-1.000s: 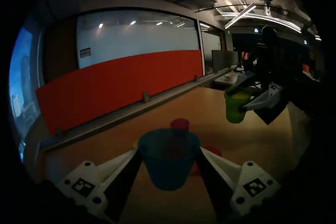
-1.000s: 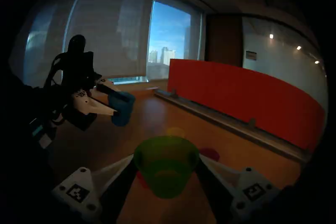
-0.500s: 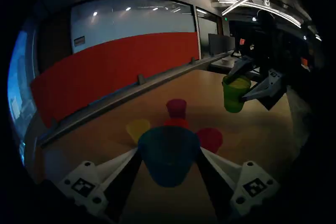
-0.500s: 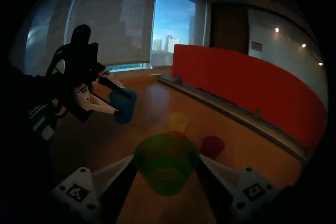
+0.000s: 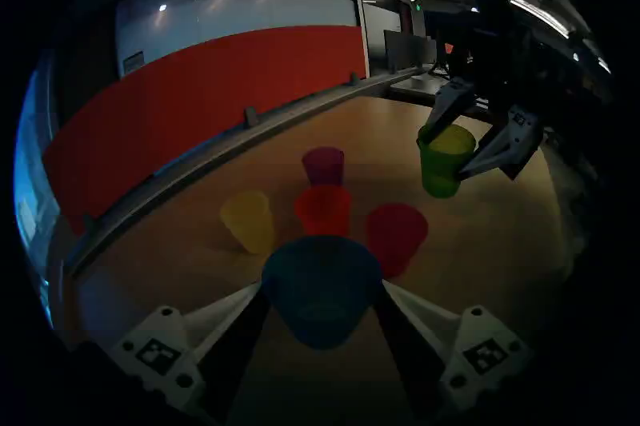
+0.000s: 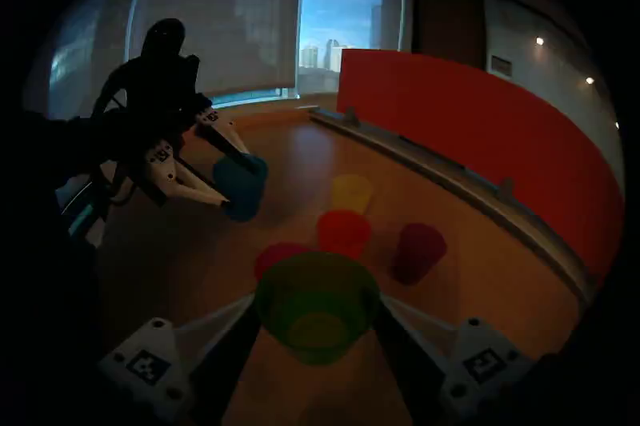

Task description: Pour water

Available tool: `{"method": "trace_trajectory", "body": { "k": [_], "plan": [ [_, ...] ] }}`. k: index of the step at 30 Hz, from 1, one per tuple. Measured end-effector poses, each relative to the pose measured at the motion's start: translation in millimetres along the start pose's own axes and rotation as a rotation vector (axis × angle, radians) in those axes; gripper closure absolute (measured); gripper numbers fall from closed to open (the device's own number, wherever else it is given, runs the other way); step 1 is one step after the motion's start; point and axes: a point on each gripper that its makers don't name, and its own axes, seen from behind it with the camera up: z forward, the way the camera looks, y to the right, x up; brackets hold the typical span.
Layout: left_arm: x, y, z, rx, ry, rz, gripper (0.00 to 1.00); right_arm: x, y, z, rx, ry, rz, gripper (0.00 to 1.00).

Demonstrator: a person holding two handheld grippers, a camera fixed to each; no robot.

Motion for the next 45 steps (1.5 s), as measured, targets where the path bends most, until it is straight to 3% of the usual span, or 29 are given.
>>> {"method": "trace_trajectory", "body": {
  "k": [12, 30, 45],
  "plan": [
    [-23, 5.6, 20.2, -0.047, -0.082, 0.010, 0.14, -22, 3, 13.4, 0.015, -0.056, 0.016, 0.09],
    [-42, 15.4, 47.3, -0.083, -0.118, -0.004, 0.14, -40, 4, 25.4, 0.023, -0.090, 0.027, 0.09],
    [-53, 14.6, 47.0, -0.088, -0.117, -0.028, 0.13, -47, 6, 30.9, 0.024, -0.104, 0.037, 0.09]
  ]
}}
